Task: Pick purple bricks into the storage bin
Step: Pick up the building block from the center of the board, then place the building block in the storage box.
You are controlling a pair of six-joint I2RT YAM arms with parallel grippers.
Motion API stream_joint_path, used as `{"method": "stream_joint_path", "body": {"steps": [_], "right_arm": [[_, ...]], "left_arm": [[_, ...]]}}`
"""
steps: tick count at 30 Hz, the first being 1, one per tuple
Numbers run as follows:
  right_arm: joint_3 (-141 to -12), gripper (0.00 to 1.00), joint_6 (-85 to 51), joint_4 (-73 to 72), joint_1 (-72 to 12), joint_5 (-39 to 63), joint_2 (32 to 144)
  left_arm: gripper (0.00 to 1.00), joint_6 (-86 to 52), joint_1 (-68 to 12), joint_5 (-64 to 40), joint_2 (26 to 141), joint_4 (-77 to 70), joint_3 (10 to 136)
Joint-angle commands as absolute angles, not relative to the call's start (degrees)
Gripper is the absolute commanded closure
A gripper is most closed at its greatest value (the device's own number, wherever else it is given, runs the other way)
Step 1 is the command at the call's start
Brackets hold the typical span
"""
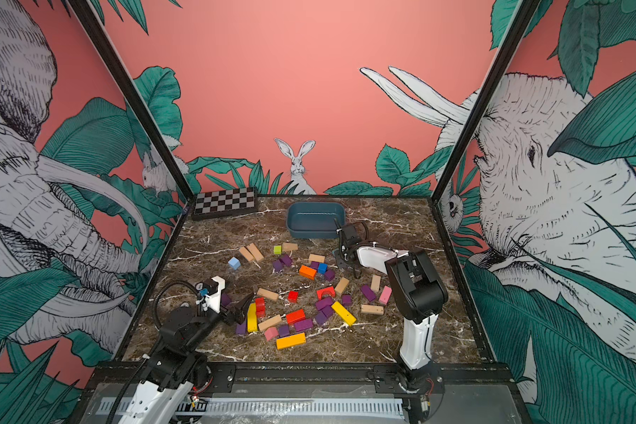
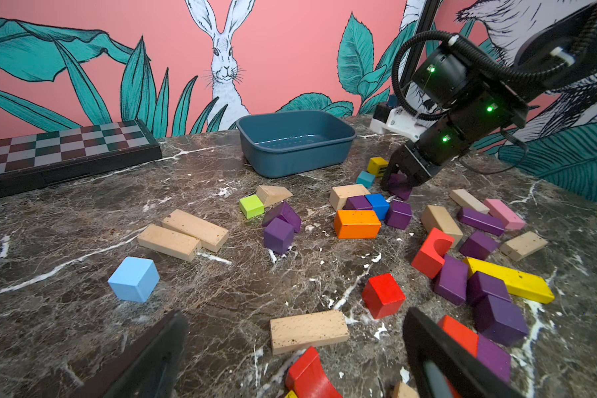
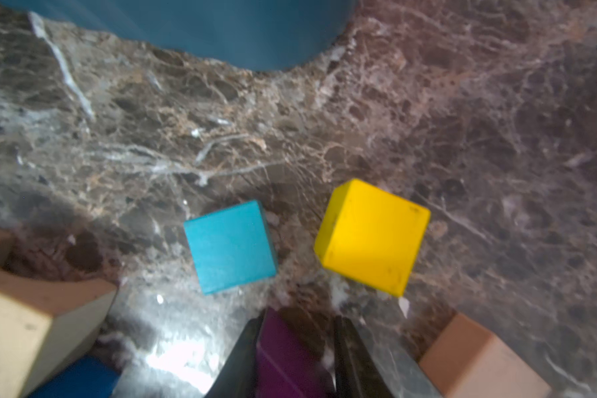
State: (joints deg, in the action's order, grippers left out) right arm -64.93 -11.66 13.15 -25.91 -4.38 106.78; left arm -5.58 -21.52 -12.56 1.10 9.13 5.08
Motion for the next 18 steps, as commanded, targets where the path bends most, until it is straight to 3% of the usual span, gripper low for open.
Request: {"method": "stream_joint_path", "body": {"steps": [1,7,18], "right_arm": [[-67.5,0.87,-9.9,16.3,-26.8,-6.7,101.2],[-81.2,0.87,-7.0,22.2,-27.3,-6.0,102.1],[-105.1,0.87,-4.2,19.8,-25.8,-6.1,122.5]], "left_arm": [[0.01,-5.8,-21.7,-12.2,0.9,9.3,4.5],[0.01,-5.9,-21.7,-12.1,0.8,9.5,4.6],[0.01,-5.9,-21.8,-12.0,0.3,9.8,4.6]]}}
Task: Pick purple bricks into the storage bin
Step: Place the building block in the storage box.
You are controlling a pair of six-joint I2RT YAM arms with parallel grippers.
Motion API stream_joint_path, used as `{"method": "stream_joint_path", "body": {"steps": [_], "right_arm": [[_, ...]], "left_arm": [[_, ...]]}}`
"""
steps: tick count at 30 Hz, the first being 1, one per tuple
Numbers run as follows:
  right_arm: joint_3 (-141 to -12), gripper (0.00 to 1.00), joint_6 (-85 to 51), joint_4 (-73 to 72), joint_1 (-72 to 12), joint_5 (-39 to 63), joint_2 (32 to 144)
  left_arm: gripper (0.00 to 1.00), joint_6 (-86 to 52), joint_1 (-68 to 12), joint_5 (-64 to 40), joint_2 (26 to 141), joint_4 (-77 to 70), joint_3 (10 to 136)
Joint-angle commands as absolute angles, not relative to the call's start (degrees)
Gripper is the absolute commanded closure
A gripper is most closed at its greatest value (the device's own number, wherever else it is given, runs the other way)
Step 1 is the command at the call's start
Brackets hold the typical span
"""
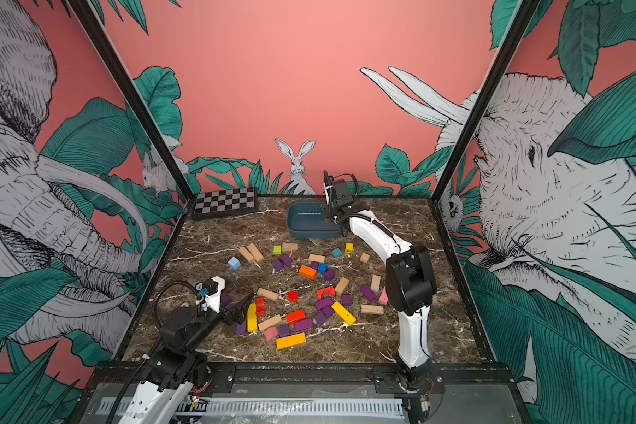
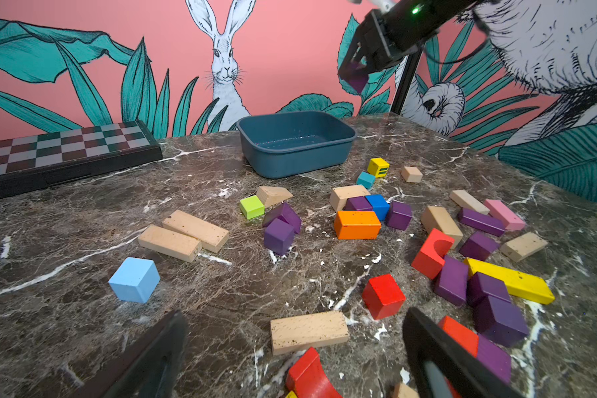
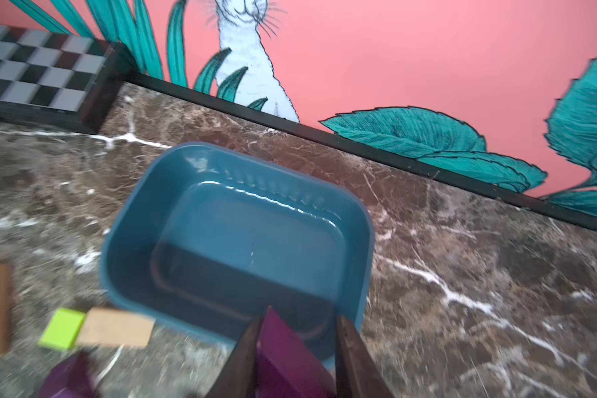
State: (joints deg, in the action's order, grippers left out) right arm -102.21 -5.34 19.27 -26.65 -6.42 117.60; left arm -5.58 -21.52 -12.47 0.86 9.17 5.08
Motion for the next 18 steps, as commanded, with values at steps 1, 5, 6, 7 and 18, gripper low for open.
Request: {"method": "stream_joint_path", "body": {"steps": [1,5,6,7,18], "right_arm": [[-106.4,0.87,-4.2,19.7,-25.6,-5.5,123.9],[-111.1,0.87,-4.1,17.5,-24.7,-5.4,129.5],[-112.2,0.87,-4.1,16.8,-24.5,-5.7,130.9],[-113.1,0.87,-4.0,16.5,-24.3,-5.7,132.1],[-128.4,0.85,-1.7,22.0,-22.9,-5.8,144.7]], "left_arm": [[0.01,-5.8,-21.8,-12.1,0.3,9.8,4.6],[0.01,-5.8,-21.8,-12.1,0.3,9.6,4.5],[0.01,-5.8,-21.8,-12.1,0.4,9.6,4.5],[0.01,-5.8,-21.8,-12.1,0.4,9.6,4.5],[0.01,-5.8,-21.8,-12.0,0.4,9.6,4.6]]}}
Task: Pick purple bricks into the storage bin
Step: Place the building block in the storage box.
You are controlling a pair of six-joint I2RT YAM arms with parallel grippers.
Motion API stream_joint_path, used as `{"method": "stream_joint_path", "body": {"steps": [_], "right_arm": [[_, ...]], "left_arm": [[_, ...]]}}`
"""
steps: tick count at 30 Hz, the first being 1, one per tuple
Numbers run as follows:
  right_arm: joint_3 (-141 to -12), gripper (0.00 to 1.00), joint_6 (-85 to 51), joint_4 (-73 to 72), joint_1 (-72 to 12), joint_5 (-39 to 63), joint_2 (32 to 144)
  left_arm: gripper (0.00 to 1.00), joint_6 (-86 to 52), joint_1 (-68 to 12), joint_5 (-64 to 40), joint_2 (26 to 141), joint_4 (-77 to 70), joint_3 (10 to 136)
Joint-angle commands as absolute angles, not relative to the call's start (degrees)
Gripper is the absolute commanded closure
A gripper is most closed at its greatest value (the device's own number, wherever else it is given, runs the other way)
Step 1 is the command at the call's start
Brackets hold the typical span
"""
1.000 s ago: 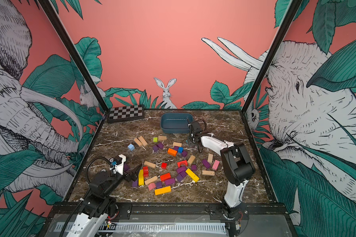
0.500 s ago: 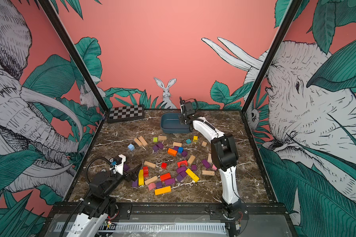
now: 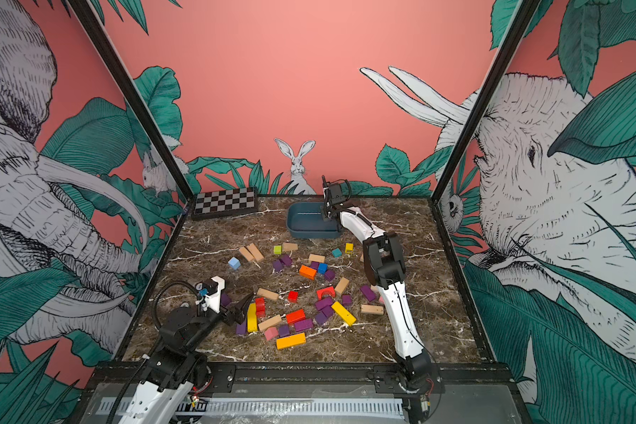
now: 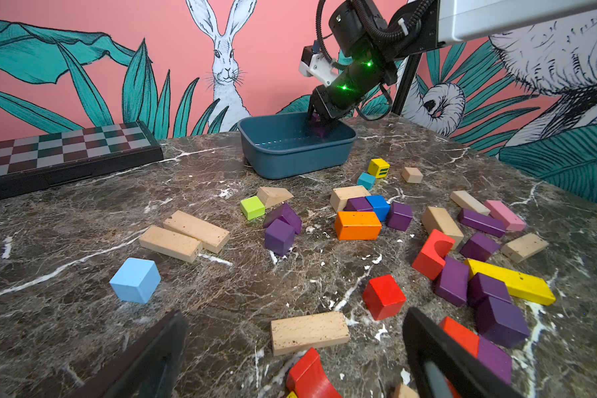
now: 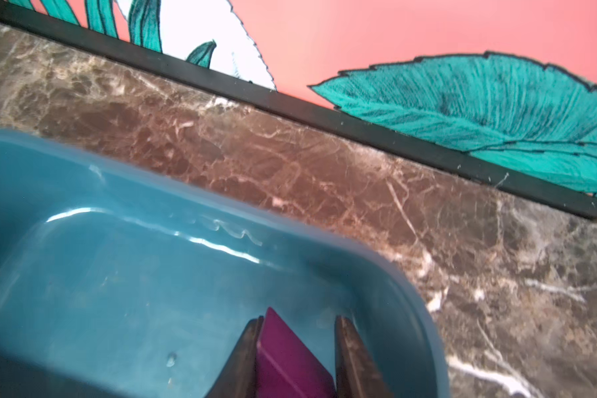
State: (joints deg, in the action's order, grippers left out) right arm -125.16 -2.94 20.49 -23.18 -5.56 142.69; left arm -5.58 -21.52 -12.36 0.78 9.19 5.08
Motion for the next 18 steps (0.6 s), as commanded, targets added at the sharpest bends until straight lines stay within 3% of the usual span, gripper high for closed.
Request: {"method": "stream_joint_path", "body": {"steps": [1,10,18], "right_arm": [[-129.2,0.84,-1.5,22.3,-22.8,-5.7,145.2],[-133.5,0.82,-1.0,23.9,-22.6,-7.1,148.3],[-135.1,0.68,-0.9,25.4,-22.5,-7.0,149.4]], "left_arm": [[0.01,-5.8,-21.8,-12.0,0.4,9.6,4.5],[0.01,-5.8,-21.8,-11.8,0.5,9.6,4.4],[0.01,-5.8,-21.8,-11.8,0.4,9.6,4.6]]}}
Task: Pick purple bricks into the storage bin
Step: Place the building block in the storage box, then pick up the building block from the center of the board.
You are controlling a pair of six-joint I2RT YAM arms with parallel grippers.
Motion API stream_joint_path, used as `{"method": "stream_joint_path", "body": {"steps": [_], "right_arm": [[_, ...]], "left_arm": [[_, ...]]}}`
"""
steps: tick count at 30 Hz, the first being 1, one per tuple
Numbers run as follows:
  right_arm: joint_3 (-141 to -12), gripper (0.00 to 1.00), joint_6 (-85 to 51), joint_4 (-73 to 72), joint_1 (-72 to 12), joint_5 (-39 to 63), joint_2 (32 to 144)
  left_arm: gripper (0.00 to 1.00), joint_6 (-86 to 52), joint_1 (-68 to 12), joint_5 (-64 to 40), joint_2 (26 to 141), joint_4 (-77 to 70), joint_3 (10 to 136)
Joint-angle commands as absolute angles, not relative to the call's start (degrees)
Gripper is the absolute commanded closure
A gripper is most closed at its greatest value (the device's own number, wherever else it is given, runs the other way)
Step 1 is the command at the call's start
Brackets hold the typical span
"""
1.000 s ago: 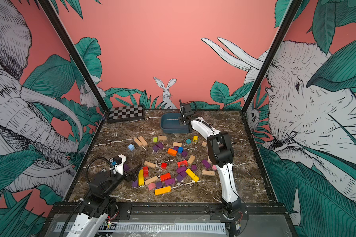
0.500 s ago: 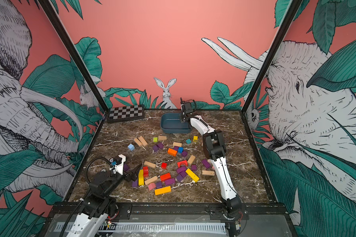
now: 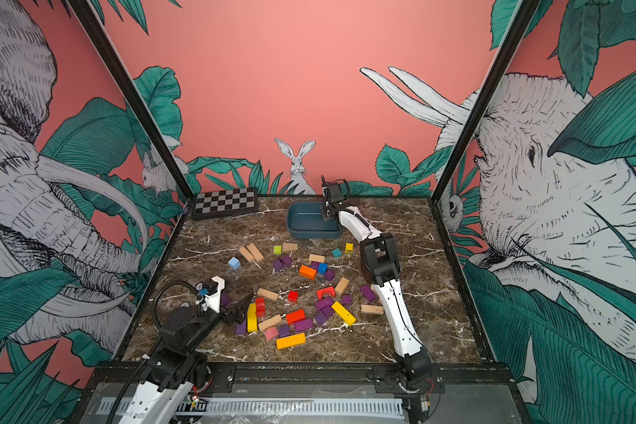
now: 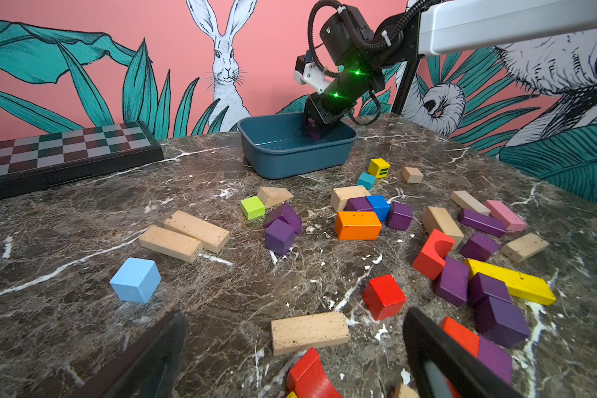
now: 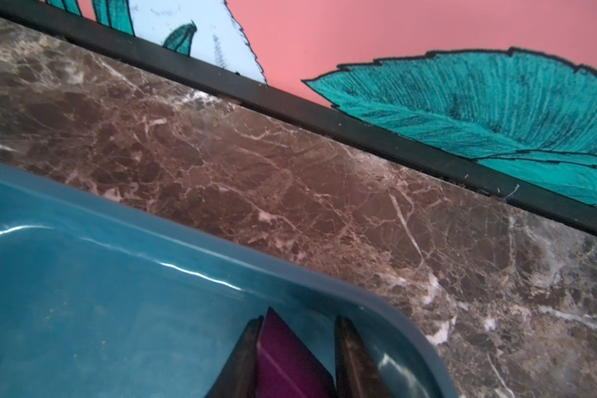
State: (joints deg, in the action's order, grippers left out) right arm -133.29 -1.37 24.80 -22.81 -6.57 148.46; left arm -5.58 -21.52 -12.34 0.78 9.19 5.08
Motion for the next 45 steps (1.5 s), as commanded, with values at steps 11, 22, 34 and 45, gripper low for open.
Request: {"method": "stream_joint_path", "body": {"steps": [11,22,34,45], "right_arm": [[-133.7,0.54,-0.5,25.7,-22.4,-7.5,147.6],[-123.6,0.53,-0.2,20.4,-22.5,-5.2,137.4],[-96.4,0.51,-3.0,11.2,-23.0,-7.5,116.7],[-58.4,0.52,-13.8,15.7,-23.5,-7.5,88.2]], "left_arm": [[0.01,-5.8,-21.8,-11.9,0.4,9.8,4.5],[0.01,-5.8,-21.8,-11.9,0.3,9.8,4.5],[0.01,-5.8,-21.8,-11.9,0.3,10.2,4.8],[0.01,-5.9,-21.8,-12.0,0.3,10.0,4.7]]}}
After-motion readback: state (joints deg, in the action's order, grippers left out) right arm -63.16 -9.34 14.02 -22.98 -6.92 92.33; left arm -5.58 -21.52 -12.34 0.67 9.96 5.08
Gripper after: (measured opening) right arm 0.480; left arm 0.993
